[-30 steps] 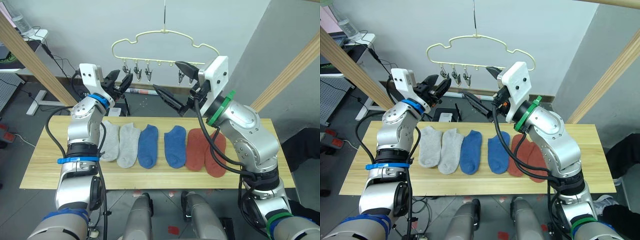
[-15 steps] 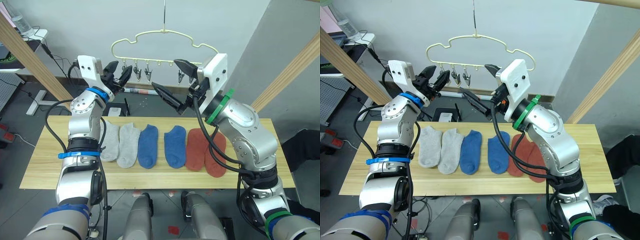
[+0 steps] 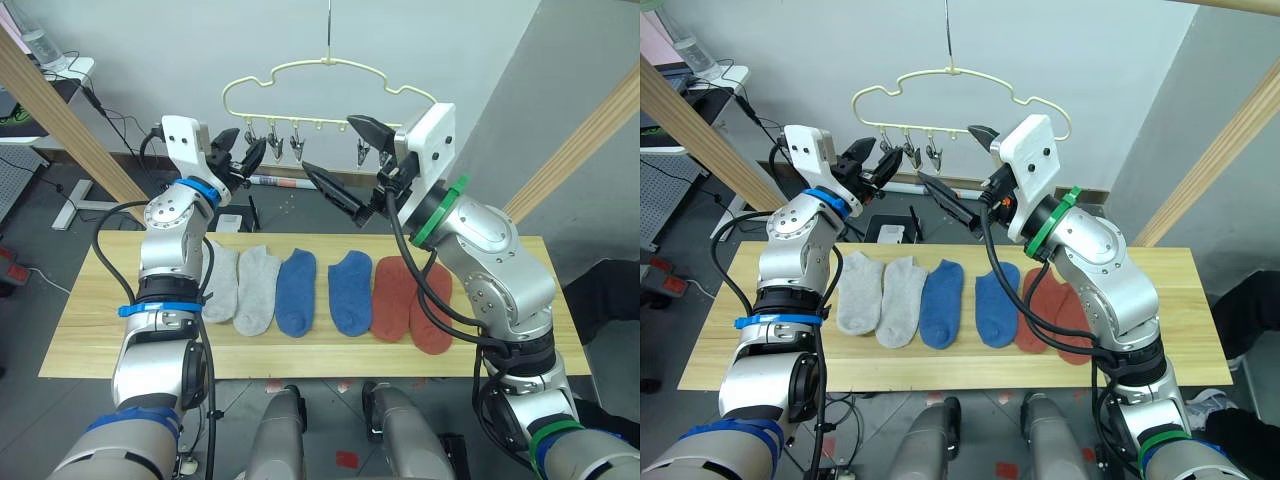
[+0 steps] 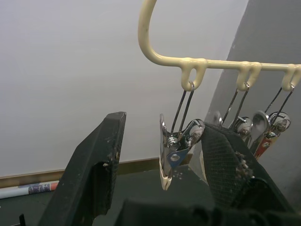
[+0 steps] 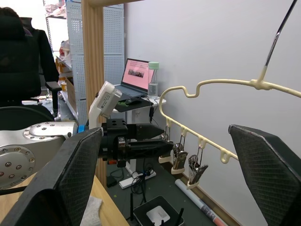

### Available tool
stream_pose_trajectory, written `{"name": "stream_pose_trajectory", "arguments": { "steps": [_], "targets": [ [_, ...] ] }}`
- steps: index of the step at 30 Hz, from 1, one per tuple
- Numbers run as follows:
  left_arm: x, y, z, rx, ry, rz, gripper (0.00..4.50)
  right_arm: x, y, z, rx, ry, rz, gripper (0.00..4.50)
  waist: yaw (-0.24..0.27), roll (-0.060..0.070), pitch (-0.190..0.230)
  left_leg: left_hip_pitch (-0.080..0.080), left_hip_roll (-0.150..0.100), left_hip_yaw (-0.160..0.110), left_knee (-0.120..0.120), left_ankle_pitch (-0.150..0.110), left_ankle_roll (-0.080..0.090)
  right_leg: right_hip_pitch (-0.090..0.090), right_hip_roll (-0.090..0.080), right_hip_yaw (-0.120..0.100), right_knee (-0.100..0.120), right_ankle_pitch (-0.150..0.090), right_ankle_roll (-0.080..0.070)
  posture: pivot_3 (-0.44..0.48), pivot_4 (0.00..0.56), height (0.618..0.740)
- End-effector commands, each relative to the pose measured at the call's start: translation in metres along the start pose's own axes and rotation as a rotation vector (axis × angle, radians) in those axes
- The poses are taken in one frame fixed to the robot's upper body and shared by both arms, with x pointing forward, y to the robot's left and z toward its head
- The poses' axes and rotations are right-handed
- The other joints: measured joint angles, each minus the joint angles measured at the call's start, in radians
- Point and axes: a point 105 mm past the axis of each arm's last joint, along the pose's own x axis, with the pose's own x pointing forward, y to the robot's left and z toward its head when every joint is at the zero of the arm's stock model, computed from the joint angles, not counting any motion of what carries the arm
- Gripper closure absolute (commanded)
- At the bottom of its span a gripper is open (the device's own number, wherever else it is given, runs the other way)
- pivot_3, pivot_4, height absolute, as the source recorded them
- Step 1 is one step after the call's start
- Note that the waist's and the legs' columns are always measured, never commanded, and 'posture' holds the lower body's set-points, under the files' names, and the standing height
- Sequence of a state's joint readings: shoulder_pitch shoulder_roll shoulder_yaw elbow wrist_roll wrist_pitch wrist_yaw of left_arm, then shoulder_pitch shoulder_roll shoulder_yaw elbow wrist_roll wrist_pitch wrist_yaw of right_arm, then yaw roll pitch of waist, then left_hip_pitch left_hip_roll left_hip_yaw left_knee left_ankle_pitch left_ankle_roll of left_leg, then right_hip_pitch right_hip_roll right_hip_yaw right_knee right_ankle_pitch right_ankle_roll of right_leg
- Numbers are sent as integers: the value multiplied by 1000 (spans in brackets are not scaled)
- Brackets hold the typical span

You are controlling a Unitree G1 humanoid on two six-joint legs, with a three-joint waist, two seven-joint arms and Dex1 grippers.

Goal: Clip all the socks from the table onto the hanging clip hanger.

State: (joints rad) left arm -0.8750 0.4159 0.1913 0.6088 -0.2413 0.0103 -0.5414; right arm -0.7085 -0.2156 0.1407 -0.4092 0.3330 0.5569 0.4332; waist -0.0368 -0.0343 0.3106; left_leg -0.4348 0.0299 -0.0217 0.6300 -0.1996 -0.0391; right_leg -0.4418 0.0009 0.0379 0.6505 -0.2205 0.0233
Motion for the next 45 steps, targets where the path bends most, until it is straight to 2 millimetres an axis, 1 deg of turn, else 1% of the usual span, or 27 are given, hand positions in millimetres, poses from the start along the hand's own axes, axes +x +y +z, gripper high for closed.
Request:
{"name": "stream_pose_trajectory", "arguments": {
  "steps": [1, 4, 6, 8, 12, 14, 23, 25, 29, 30, 31, 32, 33, 34, 36, 37, 40, 42, 45],
  "targets": [
    [5, -2, 16, 32, -55, -12, 1765, 1, 0, 13, -19, -46, 0, 0, 0, 0, 0, 0, 0, 0, 0, 0, 0, 0, 0, 0, 0, 0, 0, -82, 352, 740],
    [4, -2, 16, 32, -59, -16, 1765, 1, 1, 14, -18, -47, 0, 0, 0, 0, 1, 0, 0, 0, 0, 0, 0, 0, 0, 0, 0, 0, 0, -83, 353, 740],
    [4, -2, 17, 32, -65, -20, 2117, 1, 1, 13, -18, -45, 0, 0, 0, 0, 2, 0, 0, 0, 0, 0, 0, 0, 0, 0, 0, 0, 0, -85, 353, 740],
    [4, -3, 18, 29, -72, -22, 2630, 0, 0, 13, -18, -43, -1, 0, 0, 0, 3, 0, 0, 0, 0, 0, 0, 0, 0, 0, 0, 0, 0, -87, 354, 740],
    [5, -4, 18, 33, -74, -25, 3882, 0, 0, 11, -15, -38, -5, 0, 0, 0, 6, 0, 0, 0, 0, 0, 0, 0, 0, 0, 0, 0, 0, -86, 354, 740],
    [5, -4, 19, 33, -76, -25, 4253, -1, 0, 11, -12, -37, -6, 0, 0, 0, 7, 0, 0, 0, 0, 0, 0, 0, 0, 0, 0, 0, 0, -86, 354, 740],
    [4, -1, 20, 61, -65, -14, 4289, -2, 2, 7, -4, -25, -7, 0, -1, 0, 13, 0, 0, 0, 0, 0, 0, 0, 0, 0, 0, 0, 0, -76, 355, 740],
    [4, 2, 19, 63, -45, -1, 4289, -4, 0, 2, -8, 1, -8, 0, -1, 0, 13, 0, 0, 0, 0, 0, 0, 0, 0, 0, 0, 0, 0, -72, 354, 740],
    [1, 0, 17, 34, -3, -31, 4289, -15, -8, -13, -9, 63, -40, 0, -2, 0, 13, 0, 0, 0, 0, 0, 0, 0, 0, 0, 0, 0, 0, -70, 354, 740],
    [-2, -1, 15, 21, 29, -57, 4289, -23, -12, -24, -14, 107, -52, 0, -2, 0, 13, 0, 0, 0, 0, 0, 0, 0, 0, 0, 0, 0, 0, -65, 352, 740],
    [-8, -2, 12, -19, 90, -95, 4289, -36, -18, -43, -5, 196, -71, 0, -2, 0, 13, 0, 0, 0, 0, 0, 0, 0, 0, 0, 0, 0, 0, -62, 352, 740],
    [-12, -3, 9, -49, 135, -122, 4289, -45, -21, -56, 2, 259, -83, 0, -2, 0, 13, 0, 0, 0, 0, 0, 0, 0, 0, 0, 0, 0, 0, -62, 352, 740],
    [-15, -4, 8, -71, 165, -139, 4289, -52, -23, -64, 6, 298, -89, 0, -2, 0, 13, 0, 0, -1, -1, 0, 0, 0, 0, -1, 0, 0, 0, -62, 352, 740],
    [-21, -7, 6, -115, 234, -183, 4289, -67, -30, -85, 6, 398, -114, 0, -4, 0, 13, 0, 0, 0, -1, 0, 0, 0, -1, 0, 0, 0, 1, -54, 352, 740],
    [-30, -12, 4, -170, 325, -252, 4289, -89, -41, -110, -8, 511, -145, 0, -6, 0, 13, 0, 0, 0, -1, 0, 0, 0, -1, 1, 0, -1, 1, -54, 353, 740],
    [-35, -17, 7, -211, 363, -298, 4289, -102, -50, -123, -25, 569, -174, 0, -7, 0, 13, 0, 0, 1, -1, 0, 0, 0, -1, 1, 0, -1, 1, -55, 353, 740],
    [-43, -27, 13, -273, 440, -389, 4289, -126, -64, -148, -27, 677, -210, 0, -18, 0, 14, 1, -1, 1, 0, 0, 0, 0, 0, 2, 0, -1, 2, -53, 354, 740],
    [-47, -29, 15, -297, 476, -411, 4289, -133, -70, -155, -27, 699, -221, 0, -24, 0, 14, 1, 0, 2, 0, 0, 0, 0, 1, 2, 1, -1, 2, -53, 354, 740],
    [-51, -34, 22, -452, 532, -444, 4289, -151, -82, -176, -4, 813, -243, 0, -28, 0, 15, 2, 1, 1, -1, 0, 0, -1, 3, 2, 1, -1, 2, -50, 351, 740]
  ]
}}
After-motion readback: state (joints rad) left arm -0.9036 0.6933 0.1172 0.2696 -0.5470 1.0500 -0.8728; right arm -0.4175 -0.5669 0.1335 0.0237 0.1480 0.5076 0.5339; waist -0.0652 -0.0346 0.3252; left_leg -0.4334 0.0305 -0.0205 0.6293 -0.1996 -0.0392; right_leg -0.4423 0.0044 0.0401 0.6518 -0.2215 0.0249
